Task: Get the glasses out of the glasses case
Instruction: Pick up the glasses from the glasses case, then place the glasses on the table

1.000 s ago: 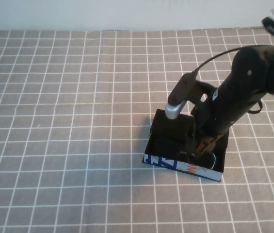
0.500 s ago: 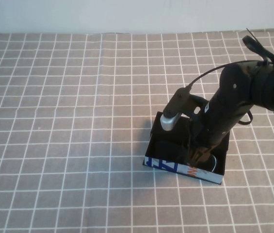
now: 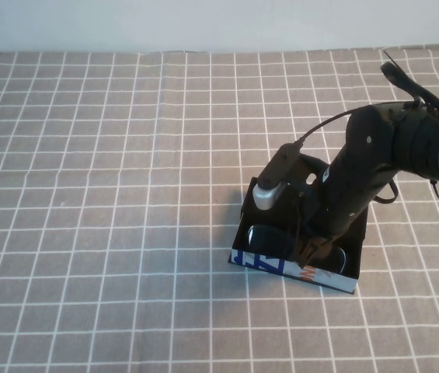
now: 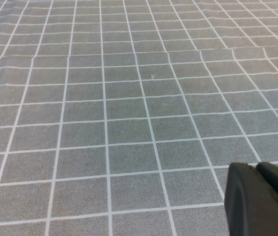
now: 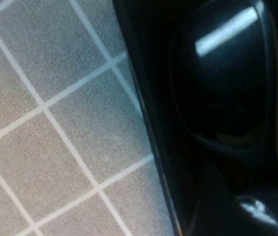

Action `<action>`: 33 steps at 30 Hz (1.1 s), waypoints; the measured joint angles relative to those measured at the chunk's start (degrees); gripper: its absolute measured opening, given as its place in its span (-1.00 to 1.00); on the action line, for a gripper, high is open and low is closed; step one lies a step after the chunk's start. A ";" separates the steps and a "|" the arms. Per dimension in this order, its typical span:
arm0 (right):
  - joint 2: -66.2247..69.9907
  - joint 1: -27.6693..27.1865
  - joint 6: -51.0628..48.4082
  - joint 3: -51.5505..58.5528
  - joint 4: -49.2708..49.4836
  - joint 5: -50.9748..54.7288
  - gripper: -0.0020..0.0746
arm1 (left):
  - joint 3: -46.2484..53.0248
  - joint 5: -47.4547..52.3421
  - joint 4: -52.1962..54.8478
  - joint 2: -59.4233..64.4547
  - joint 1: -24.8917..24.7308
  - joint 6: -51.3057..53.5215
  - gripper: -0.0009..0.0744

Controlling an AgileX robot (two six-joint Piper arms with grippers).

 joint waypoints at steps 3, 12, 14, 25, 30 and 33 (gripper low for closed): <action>0.00 0.00 0.00 0.00 0.22 0.00 -0.45 | 0.00 0.00 0.00 0.00 0.00 0.00 -0.99; 0.00 0.00 0.00 -1.44 0.91 1.96 -0.90 | 0.00 0.00 0.00 0.00 0.00 0.00 -0.99; 0.00 0.00 0.00 -2.89 0.67 3.56 -0.91 | 0.00 0.00 0.00 0.00 0.00 0.00 -0.99; -1.40 -1.63 5.63 -15.48 0.12 17.66 -0.92 | 0.00 0.00 0.00 0.00 0.00 0.00 -0.99; -7.29 -5.30 14.60 -15.95 1.30 20.10 -0.92 | 0.00 0.00 0.00 0.00 0.00 0.00 -0.99; -11.90 -8.71 21.05 -13.69 4.11 18.43 -0.92 | 0.00 0.00 0.00 0.00 0.00 0.00 -0.99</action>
